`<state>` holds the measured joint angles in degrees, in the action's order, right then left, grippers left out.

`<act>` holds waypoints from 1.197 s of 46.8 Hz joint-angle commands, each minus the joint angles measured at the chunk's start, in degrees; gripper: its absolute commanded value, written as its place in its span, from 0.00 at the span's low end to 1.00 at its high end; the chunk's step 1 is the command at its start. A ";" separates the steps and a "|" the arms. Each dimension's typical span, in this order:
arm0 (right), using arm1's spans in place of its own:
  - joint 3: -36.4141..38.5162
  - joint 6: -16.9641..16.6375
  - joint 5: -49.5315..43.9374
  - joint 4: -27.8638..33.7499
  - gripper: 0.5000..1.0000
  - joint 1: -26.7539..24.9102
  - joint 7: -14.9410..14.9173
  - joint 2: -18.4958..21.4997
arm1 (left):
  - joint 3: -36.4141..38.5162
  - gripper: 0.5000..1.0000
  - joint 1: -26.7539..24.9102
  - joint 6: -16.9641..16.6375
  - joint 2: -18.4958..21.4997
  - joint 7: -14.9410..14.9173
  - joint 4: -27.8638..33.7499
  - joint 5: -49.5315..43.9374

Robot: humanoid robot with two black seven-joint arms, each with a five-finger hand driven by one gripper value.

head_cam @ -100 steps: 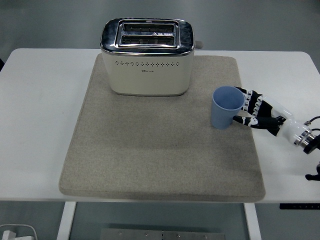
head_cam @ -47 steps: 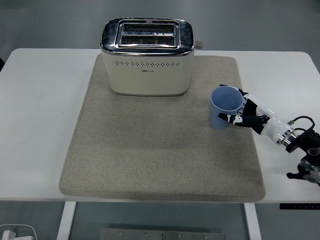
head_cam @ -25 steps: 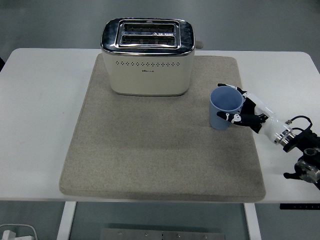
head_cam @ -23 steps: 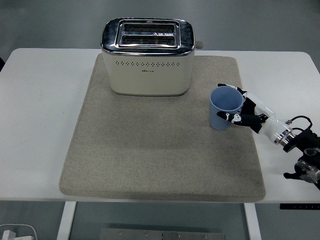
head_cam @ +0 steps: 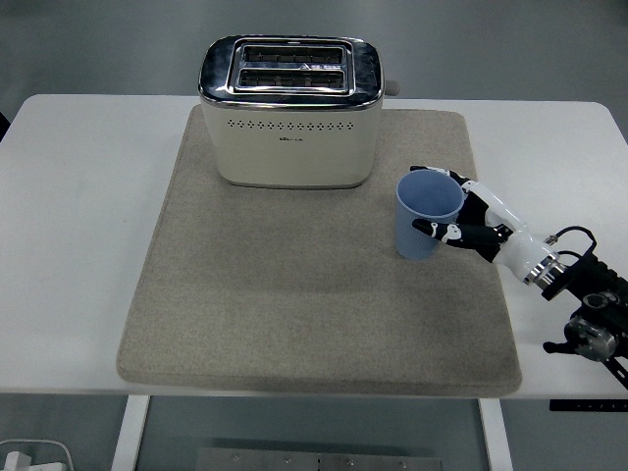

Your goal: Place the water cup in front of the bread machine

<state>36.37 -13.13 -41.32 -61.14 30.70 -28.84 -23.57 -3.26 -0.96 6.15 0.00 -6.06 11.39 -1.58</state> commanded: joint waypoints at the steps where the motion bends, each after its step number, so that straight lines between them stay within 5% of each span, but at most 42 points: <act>1: -0.07 0.82 0.01 -1.52 0.33 -0.20 0.01 0.01 | 0.09 1.00 -0.10 0.00 0.00 0.00 0.13 0.00; 13: -2.27 4.87 -0.17 -6.00 0.34 0.24 0.45 0.10 | 0.01 1.00 -0.10 0.00 0.00 0.00 0.22 0.08; 56: -9.48 12.69 -3.07 -5.30 0.38 4.99 1.06 12.05 | 0.09 1.00 -0.10 0.09 0.00 0.00 0.30 0.09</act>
<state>27.23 -0.83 -44.25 -66.58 35.55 -27.77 -12.67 -3.25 -1.06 6.16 0.00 -6.06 11.68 -1.49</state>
